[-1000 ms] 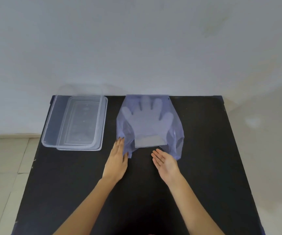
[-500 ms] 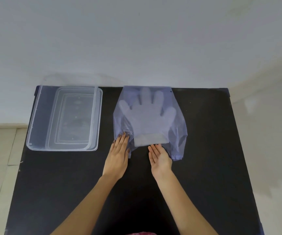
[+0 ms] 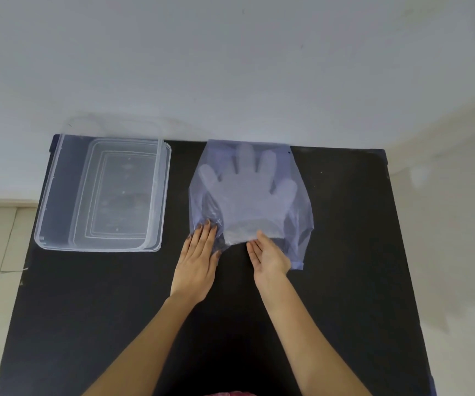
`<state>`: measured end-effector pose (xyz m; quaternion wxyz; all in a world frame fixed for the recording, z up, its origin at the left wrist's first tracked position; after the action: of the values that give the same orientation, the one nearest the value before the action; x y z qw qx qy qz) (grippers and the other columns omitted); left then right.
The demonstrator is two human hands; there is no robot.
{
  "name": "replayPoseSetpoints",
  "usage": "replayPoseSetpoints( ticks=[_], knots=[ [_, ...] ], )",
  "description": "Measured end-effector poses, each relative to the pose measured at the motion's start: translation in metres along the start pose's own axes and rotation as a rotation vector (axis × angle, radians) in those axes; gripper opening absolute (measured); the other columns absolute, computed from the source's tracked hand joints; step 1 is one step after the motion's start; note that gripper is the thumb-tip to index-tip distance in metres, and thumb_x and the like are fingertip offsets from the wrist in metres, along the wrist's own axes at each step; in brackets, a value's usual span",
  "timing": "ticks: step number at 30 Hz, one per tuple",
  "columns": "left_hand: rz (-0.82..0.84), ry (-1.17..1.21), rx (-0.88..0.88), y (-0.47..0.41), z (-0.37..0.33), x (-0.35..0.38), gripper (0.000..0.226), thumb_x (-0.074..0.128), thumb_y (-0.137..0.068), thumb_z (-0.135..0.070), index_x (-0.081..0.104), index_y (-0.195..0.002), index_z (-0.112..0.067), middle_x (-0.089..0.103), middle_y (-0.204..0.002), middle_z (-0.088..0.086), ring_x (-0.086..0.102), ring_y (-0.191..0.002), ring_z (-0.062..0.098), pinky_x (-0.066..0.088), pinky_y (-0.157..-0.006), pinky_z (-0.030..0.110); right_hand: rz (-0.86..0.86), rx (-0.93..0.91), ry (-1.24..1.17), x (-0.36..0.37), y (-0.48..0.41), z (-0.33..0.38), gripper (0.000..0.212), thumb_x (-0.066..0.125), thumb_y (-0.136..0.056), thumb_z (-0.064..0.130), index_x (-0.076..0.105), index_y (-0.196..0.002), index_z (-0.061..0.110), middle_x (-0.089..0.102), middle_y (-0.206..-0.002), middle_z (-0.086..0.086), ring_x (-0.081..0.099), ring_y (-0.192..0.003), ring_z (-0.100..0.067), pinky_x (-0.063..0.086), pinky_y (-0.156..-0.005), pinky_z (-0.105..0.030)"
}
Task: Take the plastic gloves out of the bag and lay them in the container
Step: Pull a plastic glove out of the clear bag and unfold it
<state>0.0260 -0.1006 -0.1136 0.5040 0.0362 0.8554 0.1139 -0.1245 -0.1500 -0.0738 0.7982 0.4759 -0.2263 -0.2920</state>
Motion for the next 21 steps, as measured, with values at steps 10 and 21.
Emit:
replayPoseSetpoints(
  ticks=[10,21],
  knots=[
    [0.004,-0.011,-0.004,-0.002,0.001,0.004,0.060,0.008,-0.098,-0.045,-0.005,-0.154,-0.025,-0.010,-0.162,-0.008,-0.016,-0.146,0.004,-0.010,-0.120,0.027,-0.021,0.018,0.018,-0.023,-0.001,-0.006,0.024,0.070,-0.083,-0.005,0.066,-0.106,-0.009,0.073,-0.098,-0.021,0.073,-0.088,-0.030,0.058,-0.084,-0.038],
    [0.010,-0.008,0.003,-0.001,0.002,0.005,0.061,0.007,-0.098,-0.047,-0.004,-0.154,-0.024,-0.011,-0.162,-0.007,-0.015,-0.147,0.005,-0.001,-0.122,0.034,-0.001,0.028,-0.017,-0.032,0.001,0.004,0.011,0.062,-0.093,0.008,0.063,-0.095,-0.003,0.069,-0.102,-0.025,0.070,-0.094,-0.033,0.056,-0.090,-0.042]
  ],
)
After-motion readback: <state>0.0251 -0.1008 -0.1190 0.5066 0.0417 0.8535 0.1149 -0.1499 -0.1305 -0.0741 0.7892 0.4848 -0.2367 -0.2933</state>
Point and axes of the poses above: each hand's wrist, its own y-axis away from the middle knuckle, its own x-axis out of the palm, z = x × y, the point moved 4 cm from there along -y, towards the middle knuckle
